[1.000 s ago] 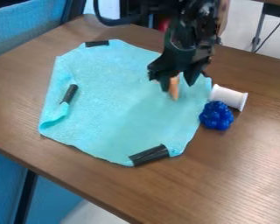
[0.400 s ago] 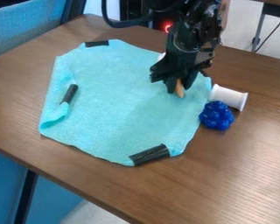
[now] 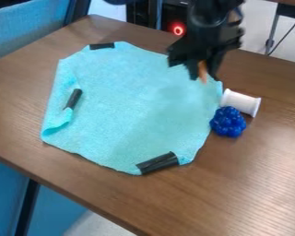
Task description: Remove the ice cream cone from the cloth to the right side of the table
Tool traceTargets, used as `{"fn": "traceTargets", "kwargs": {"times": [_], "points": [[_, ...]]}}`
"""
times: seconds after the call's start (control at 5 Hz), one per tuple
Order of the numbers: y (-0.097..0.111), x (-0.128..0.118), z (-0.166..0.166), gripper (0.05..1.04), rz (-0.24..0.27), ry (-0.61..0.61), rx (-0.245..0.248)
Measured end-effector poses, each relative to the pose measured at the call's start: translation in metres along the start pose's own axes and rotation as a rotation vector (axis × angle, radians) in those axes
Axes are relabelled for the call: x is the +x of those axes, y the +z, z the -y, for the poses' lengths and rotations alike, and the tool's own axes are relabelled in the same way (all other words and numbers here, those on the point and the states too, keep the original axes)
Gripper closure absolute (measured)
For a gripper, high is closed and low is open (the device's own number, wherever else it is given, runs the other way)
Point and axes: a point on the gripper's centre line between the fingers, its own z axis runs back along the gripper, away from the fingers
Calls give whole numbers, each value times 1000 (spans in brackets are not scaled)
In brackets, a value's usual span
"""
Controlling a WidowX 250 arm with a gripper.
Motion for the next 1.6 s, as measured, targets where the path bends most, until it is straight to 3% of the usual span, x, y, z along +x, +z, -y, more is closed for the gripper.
{"fn": "traceTargets", "kwargs": {"times": [0.6, 0.8, 1.0, 1.2, 1.4, 1.6], "points": [[58, -97, -8, 729, -138, -409, -152], [61, -131, -20, 729, -183, -515, -163], [63, -146, -28, 729, -233, -581, -185], [57, -154, -30, 729, -265, -610, -192], [38, -164, -34, 729, -295, -636, -167], [30, -168, -33, 683, -312, -631, -170]]}}
